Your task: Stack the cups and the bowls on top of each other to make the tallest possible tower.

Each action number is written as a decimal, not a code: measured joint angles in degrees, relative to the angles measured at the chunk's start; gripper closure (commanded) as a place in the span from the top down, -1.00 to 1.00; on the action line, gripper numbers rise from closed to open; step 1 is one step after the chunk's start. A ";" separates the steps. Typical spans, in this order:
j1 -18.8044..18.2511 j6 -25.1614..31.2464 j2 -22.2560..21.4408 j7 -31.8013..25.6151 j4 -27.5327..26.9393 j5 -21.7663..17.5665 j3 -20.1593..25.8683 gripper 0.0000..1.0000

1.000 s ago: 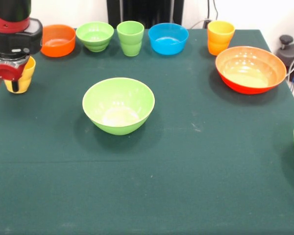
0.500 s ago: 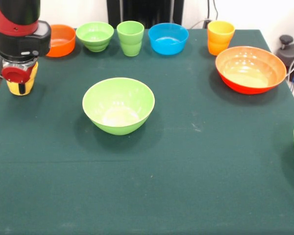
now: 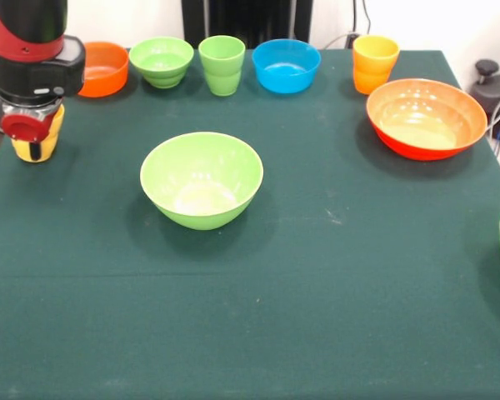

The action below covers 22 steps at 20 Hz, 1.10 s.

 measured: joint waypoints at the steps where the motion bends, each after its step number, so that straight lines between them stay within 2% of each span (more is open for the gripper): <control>1: 0.17 -0.35 0.10 0.00 -0.05 0.00 -0.22 -1.00; 17: -0.28 -1.43 0.31 0.00 -0.29 0.05 -0.30 -1.00; 22: -0.09 -1.39 0.52 -0.01 -0.41 1.12 -0.62 -1.00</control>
